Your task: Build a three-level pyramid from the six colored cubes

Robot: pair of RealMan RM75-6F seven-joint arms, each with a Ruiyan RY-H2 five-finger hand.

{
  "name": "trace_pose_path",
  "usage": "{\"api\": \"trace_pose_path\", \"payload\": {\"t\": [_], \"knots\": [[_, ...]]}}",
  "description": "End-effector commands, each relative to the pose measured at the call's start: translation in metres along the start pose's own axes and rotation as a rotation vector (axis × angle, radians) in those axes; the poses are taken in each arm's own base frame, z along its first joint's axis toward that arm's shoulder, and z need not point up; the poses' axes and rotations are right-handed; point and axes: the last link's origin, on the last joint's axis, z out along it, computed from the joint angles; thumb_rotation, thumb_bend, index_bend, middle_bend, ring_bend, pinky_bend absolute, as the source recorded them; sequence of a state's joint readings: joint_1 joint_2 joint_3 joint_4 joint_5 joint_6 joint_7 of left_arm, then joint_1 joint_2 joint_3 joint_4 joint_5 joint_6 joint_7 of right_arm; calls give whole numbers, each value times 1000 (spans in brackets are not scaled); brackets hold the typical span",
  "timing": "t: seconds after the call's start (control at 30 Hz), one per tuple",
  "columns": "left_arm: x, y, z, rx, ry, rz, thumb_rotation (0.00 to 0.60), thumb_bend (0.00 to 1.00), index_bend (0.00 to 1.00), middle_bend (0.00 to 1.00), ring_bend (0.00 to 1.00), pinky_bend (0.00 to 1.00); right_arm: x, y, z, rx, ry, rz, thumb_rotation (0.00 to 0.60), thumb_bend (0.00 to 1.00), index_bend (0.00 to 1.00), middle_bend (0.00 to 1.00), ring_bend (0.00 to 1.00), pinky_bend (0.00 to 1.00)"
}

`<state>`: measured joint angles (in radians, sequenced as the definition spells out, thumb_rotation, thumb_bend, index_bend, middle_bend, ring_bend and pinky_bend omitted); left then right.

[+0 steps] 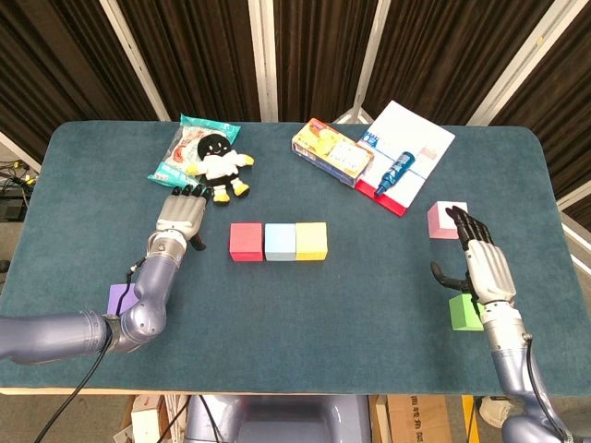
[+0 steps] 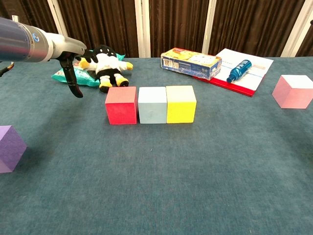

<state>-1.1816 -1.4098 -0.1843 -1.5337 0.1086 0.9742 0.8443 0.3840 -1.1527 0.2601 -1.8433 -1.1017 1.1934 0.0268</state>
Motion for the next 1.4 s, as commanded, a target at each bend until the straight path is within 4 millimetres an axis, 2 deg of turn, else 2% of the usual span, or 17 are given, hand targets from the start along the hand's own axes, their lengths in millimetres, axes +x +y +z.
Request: {"api": "trace_pose_path", "payload": {"t": [0.03, 0.23, 0.4, 0.7, 1.03, 1.4], "knots": [[-3, 3, 6, 1, 24, 10, 600, 73, 0, 8, 0, 7, 0, 0, 0, -1, 0, 2, 600, 378, 0, 0, 0, 0], [-9, 15, 16, -11, 47, 23, 600, 93, 0, 5, 0, 7, 1, 1, 1, -4, 1, 8, 600, 378, 0, 0, 0, 0], [-17, 27, 20, -33, 59, 37, 600, 189, 0, 0, 0, 7, 1, 3, 2, -15, 3, 19, 600, 379, 0, 0, 0, 0], [-25, 41, 25, -61, 81, 58, 600, 200, 0, 0, 0, 7, 2, 5, 3, -24, 2, 32, 600, 379, 0, 0, 0, 0], [-27, 43, 28, -55, 96, 82, 600, 240, 0, 0, 0, 7, 2, 5, 3, -26, 1, 37, 600, 379, 0, 0, 0, 0], [-35, 45, 31, -56, 82, 83, 600, 241, 0, 0, 0, 7, 1, 6, 3, -32, 1, 38, 600, 379, 0, 0, 0, 0]]}}
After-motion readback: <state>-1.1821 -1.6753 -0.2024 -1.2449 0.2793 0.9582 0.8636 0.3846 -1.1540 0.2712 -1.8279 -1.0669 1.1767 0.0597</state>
